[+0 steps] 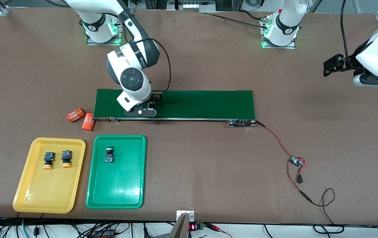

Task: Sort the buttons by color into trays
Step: 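Return the right gripper to the belt and grasp another green-capped button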

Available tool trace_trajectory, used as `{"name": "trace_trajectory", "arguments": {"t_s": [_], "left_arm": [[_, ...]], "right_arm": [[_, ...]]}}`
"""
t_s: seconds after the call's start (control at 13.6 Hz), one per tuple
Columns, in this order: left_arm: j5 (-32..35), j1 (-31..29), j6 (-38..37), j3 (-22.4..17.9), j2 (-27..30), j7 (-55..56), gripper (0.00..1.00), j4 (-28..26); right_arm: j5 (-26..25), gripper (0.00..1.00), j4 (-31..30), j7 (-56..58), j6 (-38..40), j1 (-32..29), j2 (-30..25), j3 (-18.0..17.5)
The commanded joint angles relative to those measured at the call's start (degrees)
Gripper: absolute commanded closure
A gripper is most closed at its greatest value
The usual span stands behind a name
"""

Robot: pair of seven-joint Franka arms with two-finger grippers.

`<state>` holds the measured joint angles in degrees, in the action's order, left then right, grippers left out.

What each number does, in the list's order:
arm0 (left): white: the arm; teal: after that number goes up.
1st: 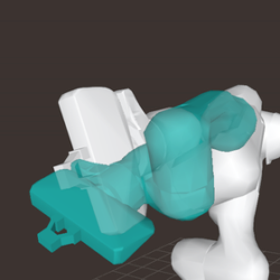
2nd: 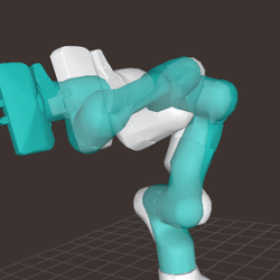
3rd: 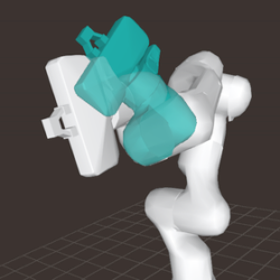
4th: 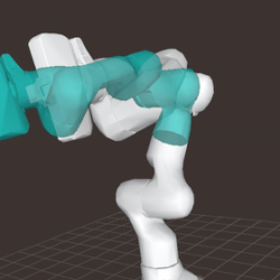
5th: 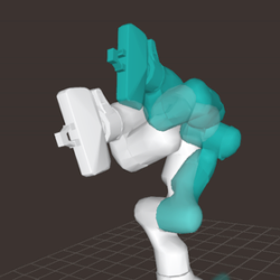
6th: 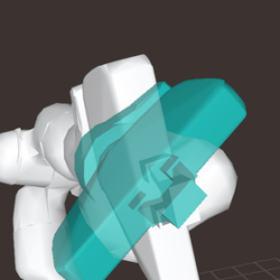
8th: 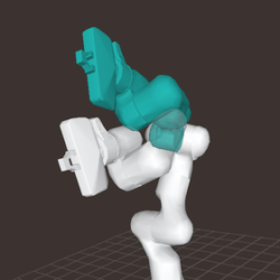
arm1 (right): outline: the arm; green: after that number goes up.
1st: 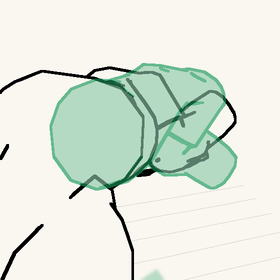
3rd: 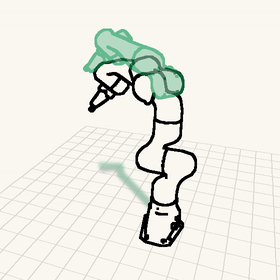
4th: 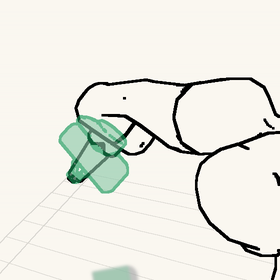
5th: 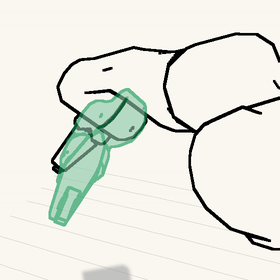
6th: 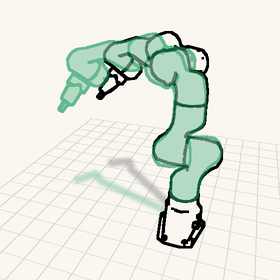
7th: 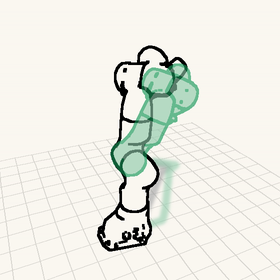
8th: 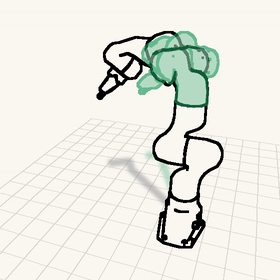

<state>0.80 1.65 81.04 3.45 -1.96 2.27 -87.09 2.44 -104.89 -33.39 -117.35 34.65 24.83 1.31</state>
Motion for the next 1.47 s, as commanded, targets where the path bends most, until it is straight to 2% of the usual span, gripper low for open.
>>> {"name": "trace_trajectory", "arguments": {"t_s": [0.0, 0.29, 0.37, 0.44, 0.52, 0.59, 0.81, 1.03, 1.18, 1.4], "left_arm": [[1.0, 0.2, -1.2, 0.2, -0.3, -0.7, 0.00, 1.5], [1.0, 0.2, -1.2, 0.2, -0.3, -0.7, 0.00, 1.5], [1.0, 0.2, -1.2, 0.2, -0.3, -0.7, 0.00, 1.5], [1.0, 0.2, -1.2, 0.4, -0.3, -0.7, 0.00, 1.5], [1.0, 0.1, -1.2, 0.5, -0.3, -0.7, 0.00, 1.5], [1.0, 0.1, -1.2, 0.4, -0.3, -0.7, 0.00, 1.5], [1.0, 0.0, -1.3, 0.3, -0.3, -0.7, 0.00, 1.5], [1.0, -0.3, -1.4, 0.2, -0.3, -1.0, 0.00, 1.5], [1.1, -0.3, -1.3, 0.2, -0.3, -1.0, 0.00, 1.5], [1.2, -0.3, -1.3, 0.4, -0.3, -1.1, 0.00, 1.5]], "right_arm": [[0.8, 0.00, -5.1, -0.6, -5.9, -1.0, -1.5, -1.0], [0.9, 0.01, -5.4, 0.2, -8.7, -2.5, -0.1, -1.0], [1.4, 0.11, -5.4, 0.2, -8.7, -2.5, 0.0, -1.0], [1.5, 0.28, -5.4, 0.2, -8.6, -2.5, 0.1, -1.0], [1.5, 0.51, -5.4, 0.2, -8.2, -2.6, 0.1, -1.0], [1.5, 0.53, -5.6, 0.2, -8.2, -2.6, 0.2, -1.0], [1.5, 0.77, -5.7, 0.2, -8.1, -2.5, 0.1, -1.0], [1.6, 0.82, -2.9, 0.3, -8.0, -3.2, -0.3, -1.0], [1.4, 0.82, 1.9, 1.1, -8.2, -5.7, 0.7, -1.0], [0.8, 0.82, 10.0, 5.9, -8.1, -9.4, 5.2, -0.6]]}}
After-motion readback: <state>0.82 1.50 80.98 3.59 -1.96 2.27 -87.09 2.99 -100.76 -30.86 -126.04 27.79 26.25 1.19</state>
